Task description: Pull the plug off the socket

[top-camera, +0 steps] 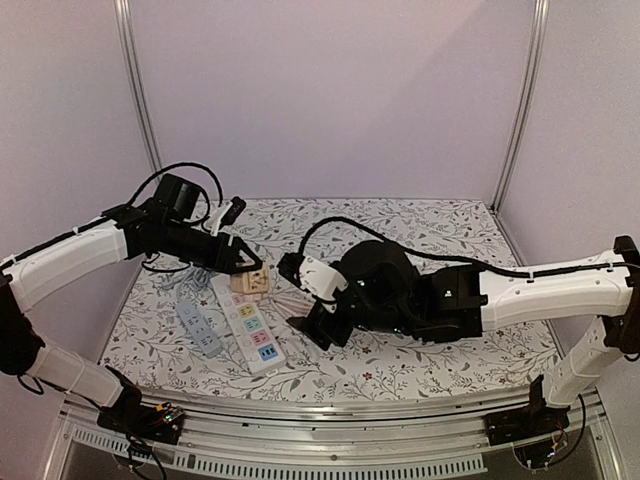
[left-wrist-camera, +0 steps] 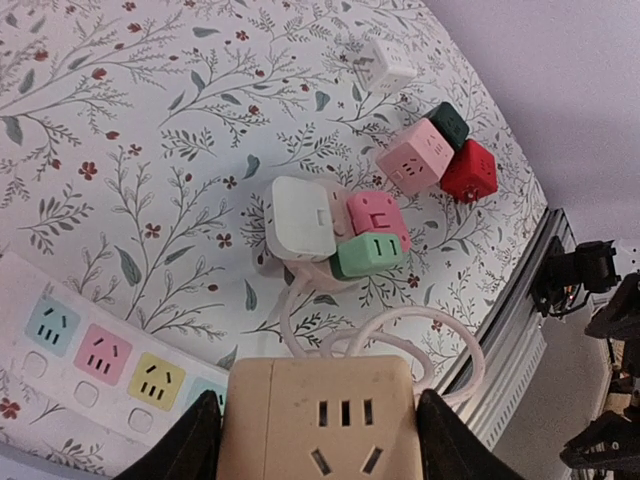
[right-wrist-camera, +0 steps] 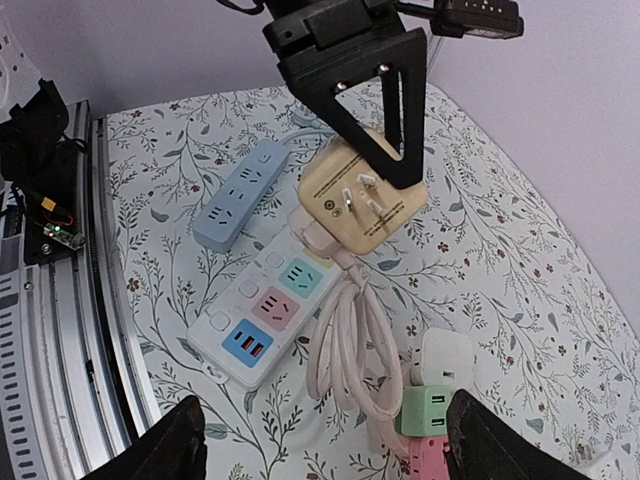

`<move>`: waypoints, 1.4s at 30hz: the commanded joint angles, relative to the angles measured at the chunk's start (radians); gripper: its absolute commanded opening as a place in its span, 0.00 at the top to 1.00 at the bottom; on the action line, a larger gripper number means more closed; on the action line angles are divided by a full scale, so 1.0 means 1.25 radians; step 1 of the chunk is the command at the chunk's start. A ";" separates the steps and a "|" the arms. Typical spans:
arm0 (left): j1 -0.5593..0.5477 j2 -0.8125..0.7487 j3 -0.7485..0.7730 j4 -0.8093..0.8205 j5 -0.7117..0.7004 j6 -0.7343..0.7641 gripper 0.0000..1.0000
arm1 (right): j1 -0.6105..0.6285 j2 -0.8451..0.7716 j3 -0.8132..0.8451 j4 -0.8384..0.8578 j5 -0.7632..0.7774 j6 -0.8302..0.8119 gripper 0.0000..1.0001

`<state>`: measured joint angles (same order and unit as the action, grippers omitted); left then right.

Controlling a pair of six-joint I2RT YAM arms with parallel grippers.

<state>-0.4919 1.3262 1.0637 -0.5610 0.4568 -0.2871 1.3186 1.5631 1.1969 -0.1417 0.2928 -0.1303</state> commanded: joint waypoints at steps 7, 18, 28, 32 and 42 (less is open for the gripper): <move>-0.049 -0.011 0.029 0.033 0.101 0.049 1.00 | -0.113 0.088 0.089 -0.013 -0.049 -0.006 0.27; -0.049 -0.013 0.030 0.041 0.154 0.048 1.00 | -0.121 0.130 0.025 0.037 -0.211 -0.090 0.33; -0.051 -0.006 0.030 0.047 0.217 0.049 1.00 | -0.122 0.188 0.036 0.085 -0.222 -0.133 0.28; -0.052 -0.003 0.030 0.048 0.227 0.048 1.00 | -0.121 0.209 0.048 0.085 -0.223 -0.154 0.28; -0.054 0.008 0.031 0.049 0.258 0.049 1.00 | -0.122 0.219 0.043 0.161 -0.261 -0.132 0.53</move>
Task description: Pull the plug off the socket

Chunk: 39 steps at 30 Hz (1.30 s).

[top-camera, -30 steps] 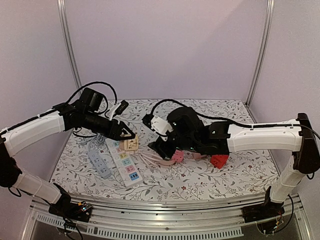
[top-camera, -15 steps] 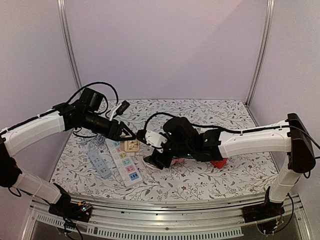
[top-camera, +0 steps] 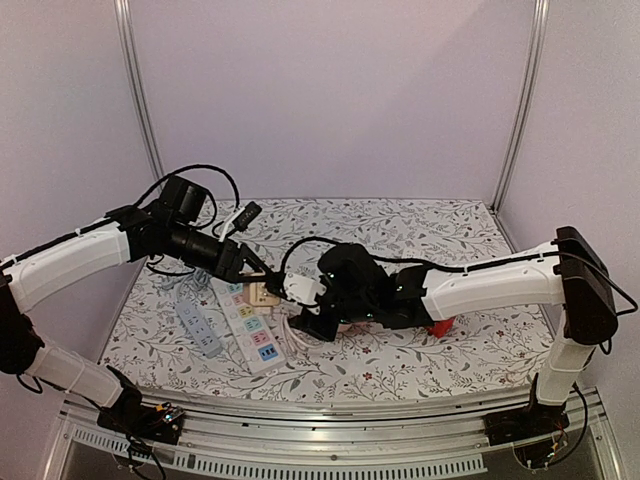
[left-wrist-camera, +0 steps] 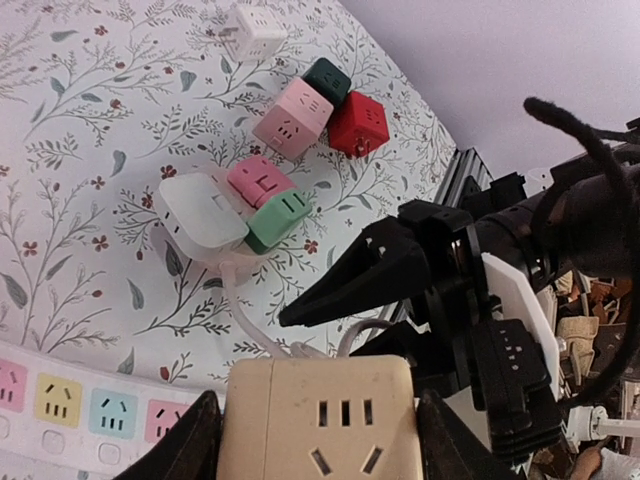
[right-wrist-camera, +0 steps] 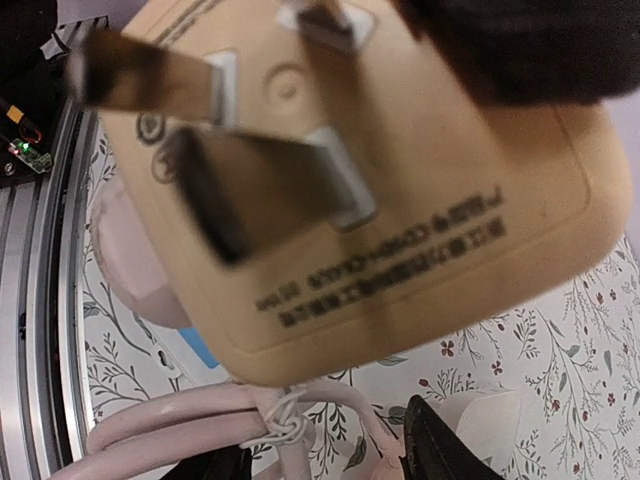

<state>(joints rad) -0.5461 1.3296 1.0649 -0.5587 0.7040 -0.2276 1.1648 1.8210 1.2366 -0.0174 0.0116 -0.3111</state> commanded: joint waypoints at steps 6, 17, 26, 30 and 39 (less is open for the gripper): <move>-0.011 0.009 0.032 0.047 0.052 -0.001 1.00 | 0.001 -0.006 -0.012 0.129 -0.089 0.053 0.63; 0.026 0.005 0.022 0.062 -0.033 -0.034 1.00 | 0.037 -0.042 -0.059 0.169 -0.053 0.074 1.00; 0.064 0.003 0.008 0.078 -0.105 -0.065 1.00 | 0.102 -0.049 -0.052 0.125 0.054 0.032 1.00; 0.082 0.003 0.001 0.090 -0.111 -0.082 1.00 | 0.124 -0.038 -0.035 0.071 0.088 -0.005 1.00; 0.097 0.003 -0.002 0.091 -0.126 -0.091 1.00 | 0.146 -0.062 -0.026 0.035 0.081 0.018 1.00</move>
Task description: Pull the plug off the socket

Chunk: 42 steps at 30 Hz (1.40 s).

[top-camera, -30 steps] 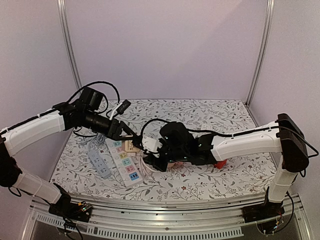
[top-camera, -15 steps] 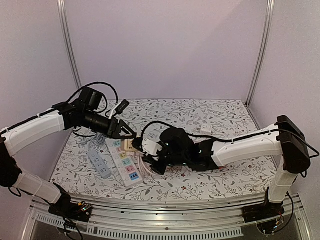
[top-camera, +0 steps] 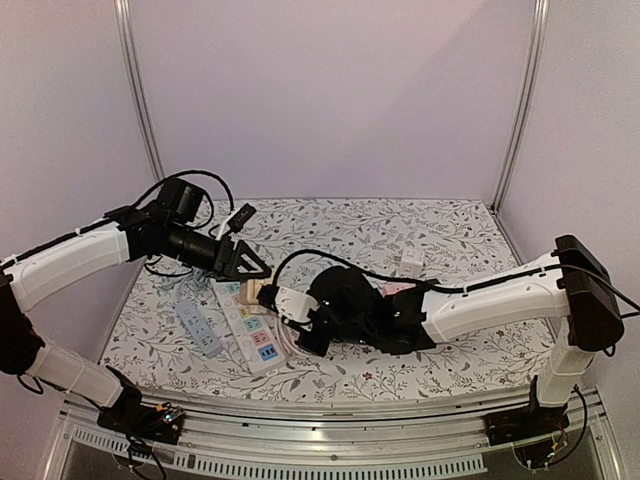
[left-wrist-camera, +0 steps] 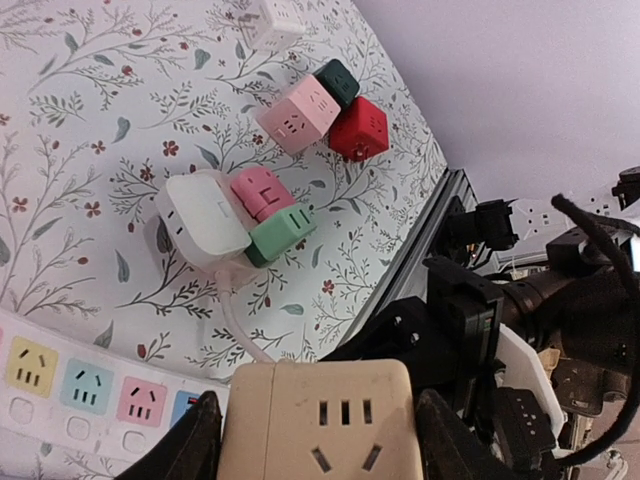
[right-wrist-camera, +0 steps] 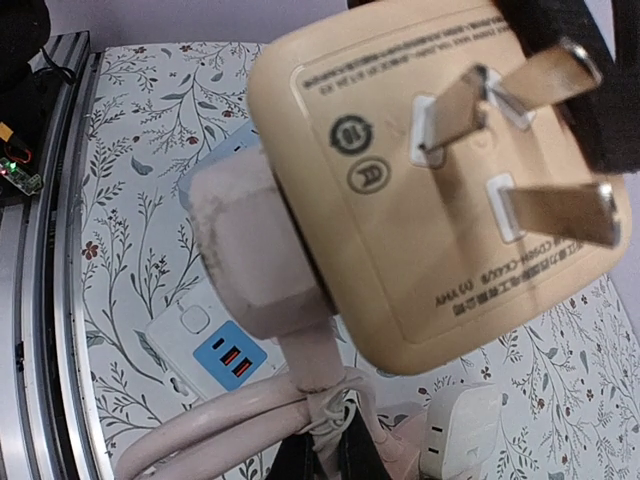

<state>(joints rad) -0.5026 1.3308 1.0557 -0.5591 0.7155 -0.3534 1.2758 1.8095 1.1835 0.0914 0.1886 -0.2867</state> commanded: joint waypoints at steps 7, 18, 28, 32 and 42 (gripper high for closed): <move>0.052 0.002 0.027 0.060 -0.062 0.037 1.00 | 0.004 -0.101 0.011 -0.067 0.011 0.133 1.00; -0.019 0.046 0.050 0.014 0.008 0.082 1.00 | -0.052 -0.145 0.035 -0.112 0.049 0.221 1.00; 0.021 0.023 0.039 0.022 -0.111 0.048 1.00 | -0.008 -0.144 0.060 -0.160 0.051 0.252 1.00; 0.032 0.019 0.024 0.051 -0.090 0.024 1.00 | 0.048 -0.118 0.089 -0.186 0.124 0.291 1.00; 0.064 0.048 0.001 0.119 0.004 -0.023 1.00 | 0.160 -0.069 0.156 -0.302 0.316 0.375 1.00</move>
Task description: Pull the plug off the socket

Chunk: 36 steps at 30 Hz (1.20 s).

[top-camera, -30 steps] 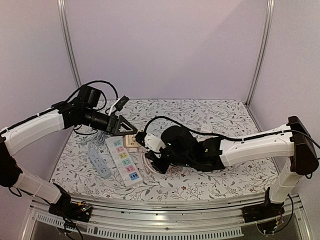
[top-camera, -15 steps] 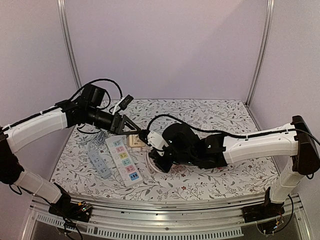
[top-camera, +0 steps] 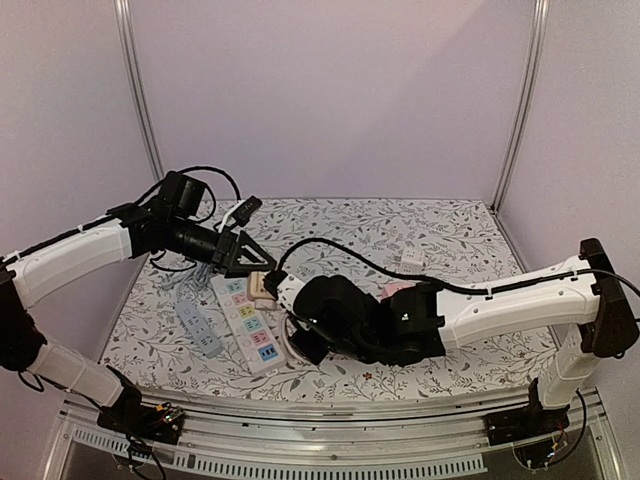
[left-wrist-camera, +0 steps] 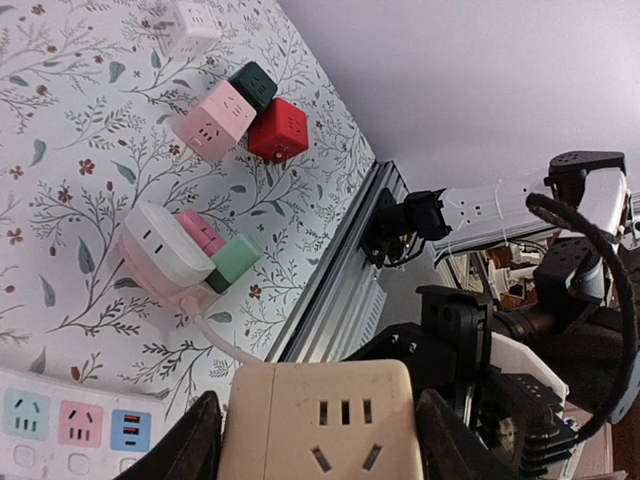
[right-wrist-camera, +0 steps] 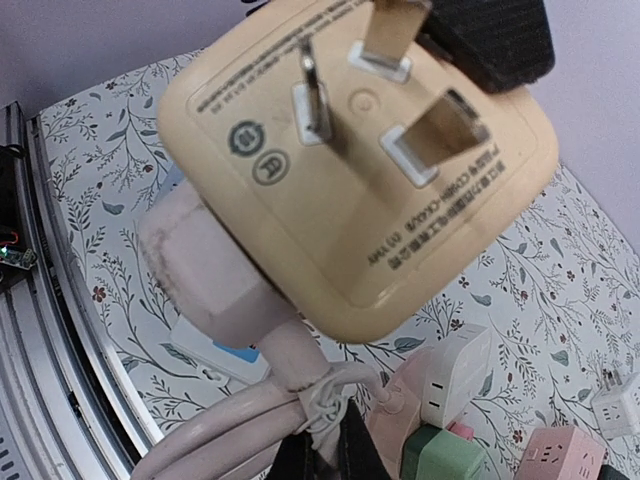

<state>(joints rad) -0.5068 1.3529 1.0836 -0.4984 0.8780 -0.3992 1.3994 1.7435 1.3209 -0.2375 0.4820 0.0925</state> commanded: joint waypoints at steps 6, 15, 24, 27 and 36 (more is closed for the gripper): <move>0.049 0.034 -0.019 0.072 -0.081 0.029 1.00 | 0.043 -0.093 -0.016 -0.025 0.167 0.094 1.00; 0.022 0.029 0.002 0.037 -0.017 0.052 1.00 | -0.074 -0.171 -0.050 -0.024 0.068 0.023 1.00; 0.020 0.030 -0.003 0.024 -0.156 0.041 1.00 | -0.037 -0.144 -0.074 0.006 0.056 -0.026 1.00; 0.022 0.035 -0.007 0.027 -0.191 0.030 1.00 | 0.003 -0.122 -0.080 0.040 0.068 -0.026 1.00; 0.033 0.046 -0.009 0.022 -0.216 0.025 1.00 | 0.057 -0.096 -0.086 0.117 0.009 -0.013 1.00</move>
<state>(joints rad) -0.5346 1.3750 1.0946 -0.4625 0.9062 -0.4187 1.4014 1.6585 1.2266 -0.1909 0.5213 0.0532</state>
